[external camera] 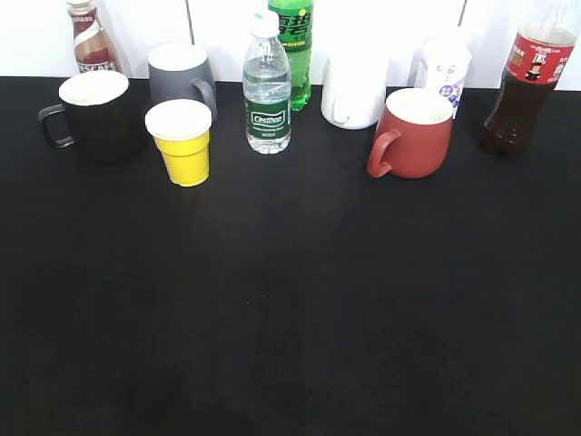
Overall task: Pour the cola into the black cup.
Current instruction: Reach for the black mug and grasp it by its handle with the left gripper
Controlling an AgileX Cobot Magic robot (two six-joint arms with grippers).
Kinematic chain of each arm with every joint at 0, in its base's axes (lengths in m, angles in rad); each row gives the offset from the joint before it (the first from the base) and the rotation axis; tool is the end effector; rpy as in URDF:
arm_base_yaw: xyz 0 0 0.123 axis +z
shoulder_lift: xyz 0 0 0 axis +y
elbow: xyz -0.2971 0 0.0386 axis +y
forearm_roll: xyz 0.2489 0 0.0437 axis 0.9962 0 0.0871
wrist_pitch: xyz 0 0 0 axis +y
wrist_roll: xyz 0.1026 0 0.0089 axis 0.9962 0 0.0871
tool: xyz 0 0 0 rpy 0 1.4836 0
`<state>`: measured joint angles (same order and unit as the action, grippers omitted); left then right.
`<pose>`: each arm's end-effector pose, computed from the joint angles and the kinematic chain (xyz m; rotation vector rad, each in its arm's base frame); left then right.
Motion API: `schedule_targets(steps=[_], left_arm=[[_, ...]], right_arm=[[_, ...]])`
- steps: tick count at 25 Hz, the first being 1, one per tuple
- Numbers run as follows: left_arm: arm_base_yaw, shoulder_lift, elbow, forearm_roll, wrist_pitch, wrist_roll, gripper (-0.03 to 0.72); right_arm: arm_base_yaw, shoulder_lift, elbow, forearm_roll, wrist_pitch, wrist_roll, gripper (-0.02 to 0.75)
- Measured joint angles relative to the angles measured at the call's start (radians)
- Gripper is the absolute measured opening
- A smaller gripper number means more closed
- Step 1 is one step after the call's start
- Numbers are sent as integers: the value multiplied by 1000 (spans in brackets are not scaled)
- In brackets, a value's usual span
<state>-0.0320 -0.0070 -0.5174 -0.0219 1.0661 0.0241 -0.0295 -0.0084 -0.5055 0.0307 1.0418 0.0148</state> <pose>-0.0114 -0.0016 0.2767 0.0582 2.0244 -0.0311 -0.0090 0.0030 0.2756 0.0432 2.0108 0.0272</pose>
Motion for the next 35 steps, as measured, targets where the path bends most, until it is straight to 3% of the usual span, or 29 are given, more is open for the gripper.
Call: schedule_targets(steps=[5,8,11,14,16,21,27,30,33,35], left_arm=[[0,0,0,0,0,0,588],[0,9,-27,-19,-76,0,515],[0,126,-5,-5,-475,0,481],[0,374,157,-7,-1016,0,478],[0,608,248,-14,-1360,0,478],[0,1303,260,-13,-1874,-34,478],[-1,1791,11,94,-2033,-43,463],[-1,1918,-148,51,-2027,-44,390],[-1,2022,-284,31,-1993,-44,268],[-1,2098,-381,46,-1972,-44,240]], right_arm=[[0,0,0,0,0,0,565],[0,0,0,0,0,0,565],[0,0,0,0,0,0,565],[0,0,0,0,0,0,565],[0,0,0,0,0,0,565],[0,0,0,0,0,0,565],[0,0,0,0,0,0,565],[0,0,0,0,0,0,565],[0,0,0,0,0,0,565],[0,0,0,0,0,0,565]])
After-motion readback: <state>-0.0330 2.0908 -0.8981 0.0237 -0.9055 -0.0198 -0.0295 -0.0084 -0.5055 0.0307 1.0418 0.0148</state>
